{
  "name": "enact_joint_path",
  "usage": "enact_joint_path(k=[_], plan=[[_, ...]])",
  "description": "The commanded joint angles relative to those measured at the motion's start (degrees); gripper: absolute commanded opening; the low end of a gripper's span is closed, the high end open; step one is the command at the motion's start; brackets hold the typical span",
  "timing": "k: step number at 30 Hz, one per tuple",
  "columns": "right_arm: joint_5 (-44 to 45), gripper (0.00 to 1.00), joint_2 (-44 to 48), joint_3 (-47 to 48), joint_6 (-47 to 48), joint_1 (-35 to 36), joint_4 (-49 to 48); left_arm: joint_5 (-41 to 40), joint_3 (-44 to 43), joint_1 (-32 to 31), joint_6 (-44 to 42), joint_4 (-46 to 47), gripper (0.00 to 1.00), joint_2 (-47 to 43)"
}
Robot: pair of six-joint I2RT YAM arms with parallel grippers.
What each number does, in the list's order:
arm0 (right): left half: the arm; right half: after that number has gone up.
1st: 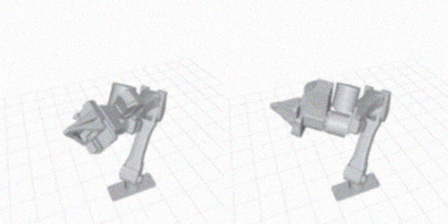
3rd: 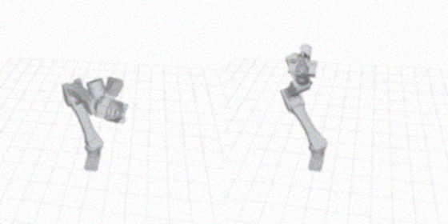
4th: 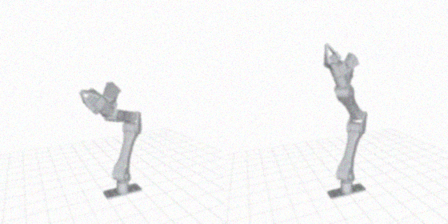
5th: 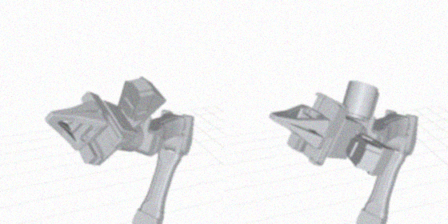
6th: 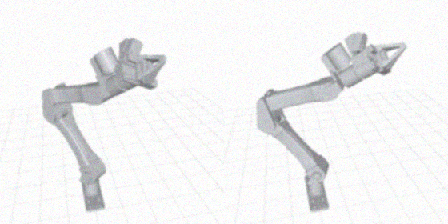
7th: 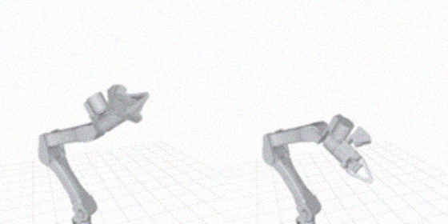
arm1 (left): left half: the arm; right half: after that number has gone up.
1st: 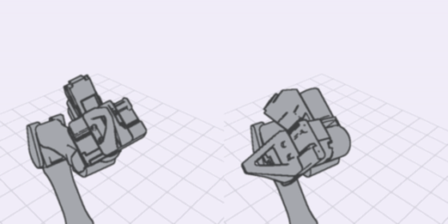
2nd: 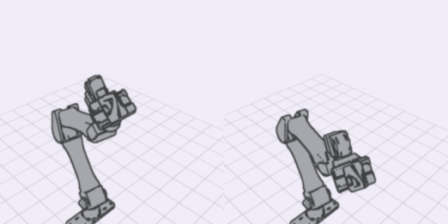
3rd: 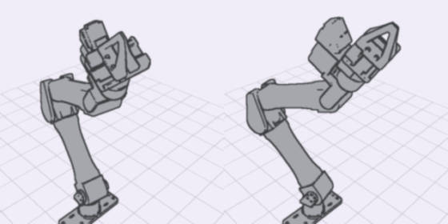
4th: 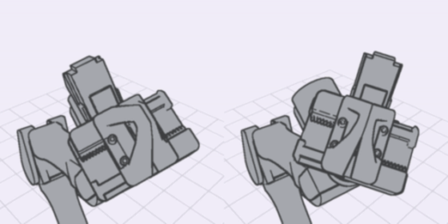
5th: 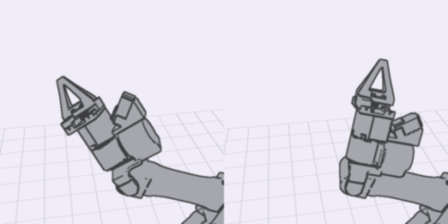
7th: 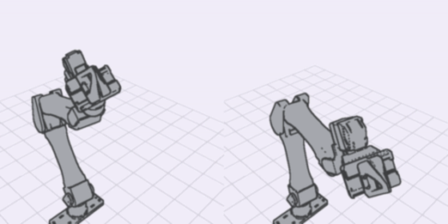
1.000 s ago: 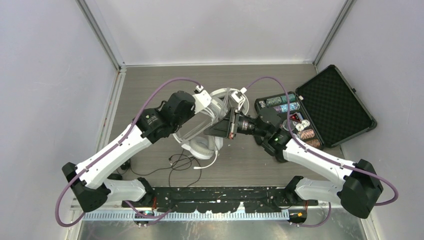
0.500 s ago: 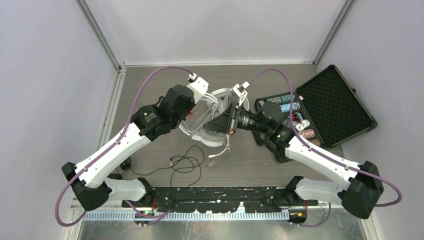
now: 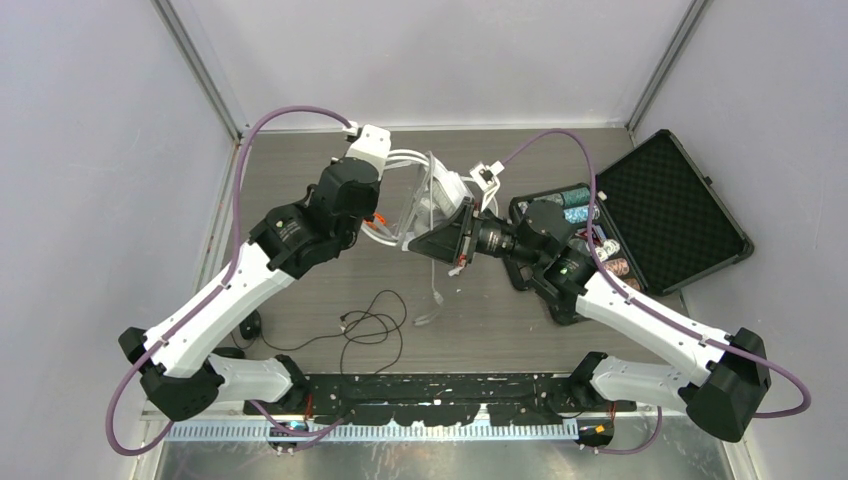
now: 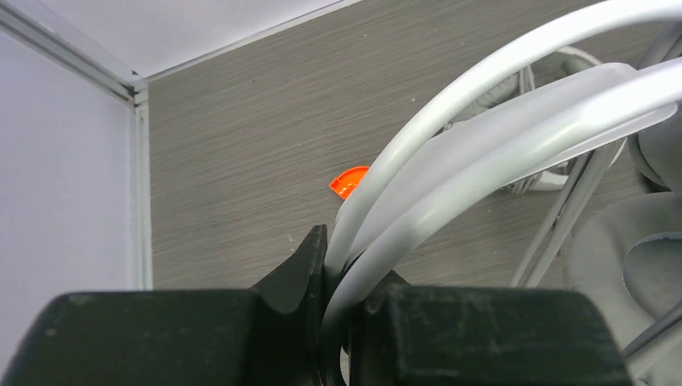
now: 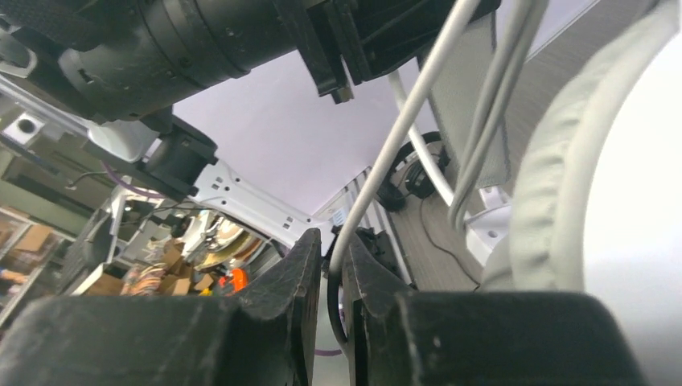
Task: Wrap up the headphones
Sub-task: Wrap the headphones cable around the headphones.
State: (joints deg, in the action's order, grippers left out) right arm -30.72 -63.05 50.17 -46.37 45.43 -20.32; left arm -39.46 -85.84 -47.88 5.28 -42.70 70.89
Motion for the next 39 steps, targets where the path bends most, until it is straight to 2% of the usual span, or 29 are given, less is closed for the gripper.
enact_joint_path(k=[1,6,13,25,28,32,39], plan=[[4.09,0.22,0.01,2.41,6.45,0.3,0.35,-1.2,-3.45,0.24,9.89,6.42,0.0,-1.56],[10.63,0.21,0.54,2.74,15.37,0.29,4.96,-0.65,-3.1,0.24,17.0,7.76,0.0,-3.22],[9.94,0.23,-0.07,2.28,22.9,1.17,3.78,0.92,-2.31,0.24,21.32,10.22,0.0,-5.39],[26.23,0.24,-1.13,2.91,39.62,11.26,6.51,-2.49,-5.08,0.24,26.12,7.69,0.0,-5.1],[29.04,0.27,-2.6,2.55,42.57,12.7,6.08,-2.65,-5.66,0.24,26.49,7.75,0.0,-5.34],[32.92,0.33,-4.2,-0.03,45.23,13.87,2.43,-2.39,-6.79,0.24,27.17,7.38,0.0,-5.67],[34.06,0.39,-5.64,-7.03,50.79,15.31,-10.82,-2.11,-8.64,0.24,27.55,6.48,0.0,-5.68]])
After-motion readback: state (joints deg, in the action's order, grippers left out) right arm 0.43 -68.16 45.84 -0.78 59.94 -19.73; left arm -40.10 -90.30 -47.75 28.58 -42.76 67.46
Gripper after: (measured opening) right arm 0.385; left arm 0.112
